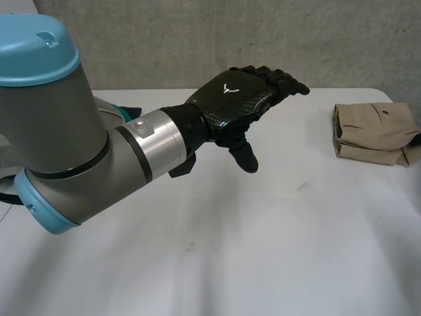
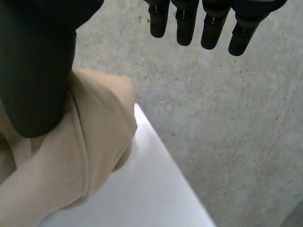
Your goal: Fold the laundry.
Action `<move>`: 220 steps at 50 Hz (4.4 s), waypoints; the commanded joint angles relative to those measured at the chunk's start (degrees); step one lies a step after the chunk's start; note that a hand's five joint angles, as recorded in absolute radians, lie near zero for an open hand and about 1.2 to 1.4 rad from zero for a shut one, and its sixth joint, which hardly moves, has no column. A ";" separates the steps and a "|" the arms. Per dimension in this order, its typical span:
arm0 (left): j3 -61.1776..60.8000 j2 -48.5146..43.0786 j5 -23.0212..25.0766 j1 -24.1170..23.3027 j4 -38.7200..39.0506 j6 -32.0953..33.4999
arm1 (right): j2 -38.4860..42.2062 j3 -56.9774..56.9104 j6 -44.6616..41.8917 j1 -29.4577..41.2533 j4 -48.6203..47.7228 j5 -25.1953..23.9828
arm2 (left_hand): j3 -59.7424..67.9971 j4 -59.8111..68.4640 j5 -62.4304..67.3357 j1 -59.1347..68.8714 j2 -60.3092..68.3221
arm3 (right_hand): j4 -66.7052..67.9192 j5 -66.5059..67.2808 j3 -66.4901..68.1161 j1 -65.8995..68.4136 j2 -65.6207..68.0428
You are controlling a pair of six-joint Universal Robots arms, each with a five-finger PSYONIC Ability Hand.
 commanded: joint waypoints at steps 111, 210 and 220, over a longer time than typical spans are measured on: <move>-21.92 2.65 -26.82 9.62 10.81 15.88 | -62.09 81.29 -27.86 22.03 0.24 -17.47 | 6.41 7.07 6.11 8.19 6.81 | -2.25 -2.78 -1.88 -2.73 -1.95; -26.14 -9.84 -34.64 5.50 22.41 18.77 | -53.66 85.95 -25.39 29.68 -14.27 -9.74 | 24.61 25.27 24.31 26.38 25.00 | -2.25 -2.78 -1.88 -2.73 -1.95; -30.45 -8.07 -32.89 4.70 22.23 18.77 | -53.66 85.95 -25.39 29.77 -14.27 -9.74 | 19.89 20.55 19.59 21.66 20.28 | -2.25 -2.78 -1.88 -2.73 -1.95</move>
